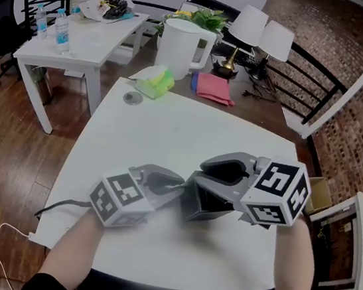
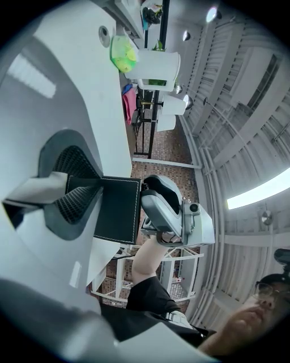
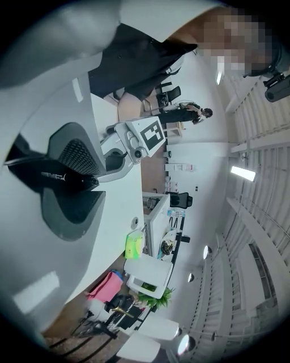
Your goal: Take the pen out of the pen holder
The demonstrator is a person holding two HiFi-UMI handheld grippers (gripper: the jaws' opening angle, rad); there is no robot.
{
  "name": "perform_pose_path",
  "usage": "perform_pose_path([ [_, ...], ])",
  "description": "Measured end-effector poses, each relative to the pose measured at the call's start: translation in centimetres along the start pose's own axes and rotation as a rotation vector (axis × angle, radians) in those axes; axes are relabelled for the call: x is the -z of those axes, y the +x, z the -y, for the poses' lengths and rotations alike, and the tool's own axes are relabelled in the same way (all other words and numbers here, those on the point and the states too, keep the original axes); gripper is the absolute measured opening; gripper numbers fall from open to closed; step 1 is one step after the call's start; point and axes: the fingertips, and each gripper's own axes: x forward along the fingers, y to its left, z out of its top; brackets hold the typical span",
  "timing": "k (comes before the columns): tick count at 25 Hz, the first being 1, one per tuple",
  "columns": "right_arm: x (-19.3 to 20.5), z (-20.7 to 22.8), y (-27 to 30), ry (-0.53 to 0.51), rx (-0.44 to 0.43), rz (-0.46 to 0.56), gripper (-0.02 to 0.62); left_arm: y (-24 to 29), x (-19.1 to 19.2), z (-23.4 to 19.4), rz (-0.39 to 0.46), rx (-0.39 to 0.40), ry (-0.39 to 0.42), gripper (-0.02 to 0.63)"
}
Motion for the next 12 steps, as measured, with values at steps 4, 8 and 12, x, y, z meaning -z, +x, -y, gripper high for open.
perform_pose_path([
  [4, 0.2, -0.4, -0.1, -0.043, -0.005, -0.01, 0.073, 0.0, 0.1, 0.0, -0.001, 0.001, 0.0, 0.046],
  [8, -0.2, -0.2, -0.6, -0.012, -0.02, 0.056, 0.064, 0.2, 0.2, -0.1, -0.006, 0.0, 0.0, 0.046],
  [12, -2.8, 0.3, -4.0, 0.09, -0.034, 0.285, 0.064, 0.1, 0.4, -0.1, -0.011, 0.001, -0.007, 0.046],
])
